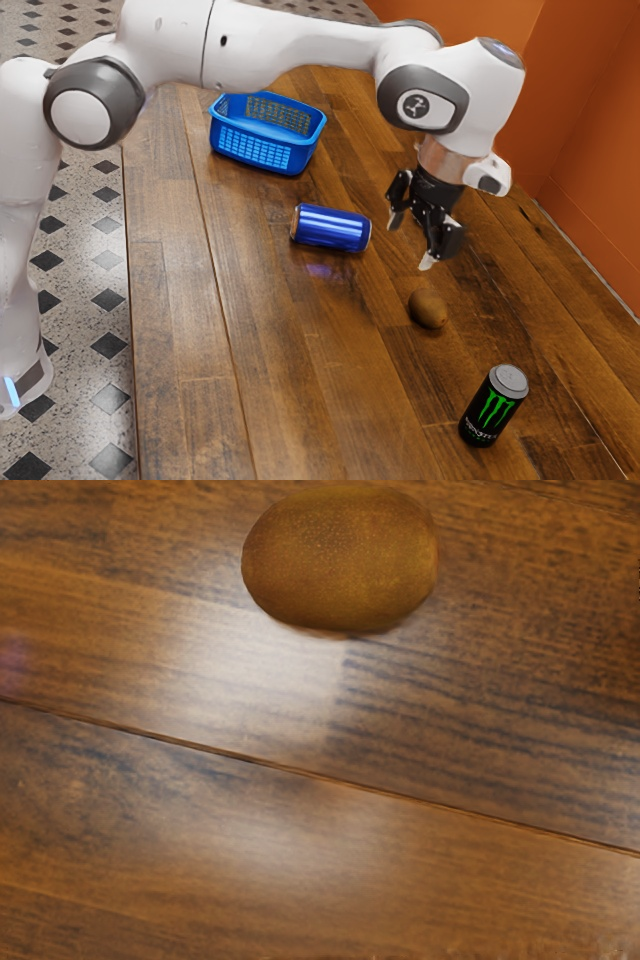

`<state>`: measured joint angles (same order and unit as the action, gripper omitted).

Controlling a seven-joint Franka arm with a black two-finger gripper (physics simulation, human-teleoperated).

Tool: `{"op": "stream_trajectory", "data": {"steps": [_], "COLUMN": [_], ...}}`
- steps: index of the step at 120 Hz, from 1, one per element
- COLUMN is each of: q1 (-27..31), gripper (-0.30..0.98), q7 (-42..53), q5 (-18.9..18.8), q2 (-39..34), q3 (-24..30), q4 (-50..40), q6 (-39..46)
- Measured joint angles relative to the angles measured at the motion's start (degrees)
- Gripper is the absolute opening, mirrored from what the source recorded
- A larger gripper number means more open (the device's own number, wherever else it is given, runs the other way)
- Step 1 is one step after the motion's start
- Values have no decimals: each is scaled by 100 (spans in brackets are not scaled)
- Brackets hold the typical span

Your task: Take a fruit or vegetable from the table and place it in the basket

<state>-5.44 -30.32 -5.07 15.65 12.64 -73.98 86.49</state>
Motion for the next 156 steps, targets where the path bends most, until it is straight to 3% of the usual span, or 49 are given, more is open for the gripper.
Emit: {"op": "stream_trajectory", "data": {"steps": [14, 30, 55, 95, 116, 156], "q1": [167, -31, 186, 575, 696, 964], "gripper": [69, 69, 69, 69, 69, 68], "q7": [791, 1593, 2895, 4818, 5592, 6754], "q5": [-11, -20, 208, 239, 283, 242], "q2": [-996, -1205, -763, 752, 502, 738], "q3": [148, 196, 174, 219, 228, 246], "q4": [-1381, -1749, -1650, -90, -605, -579], "q6": [328, 632, 913, 1225, 1308, 1406]}}
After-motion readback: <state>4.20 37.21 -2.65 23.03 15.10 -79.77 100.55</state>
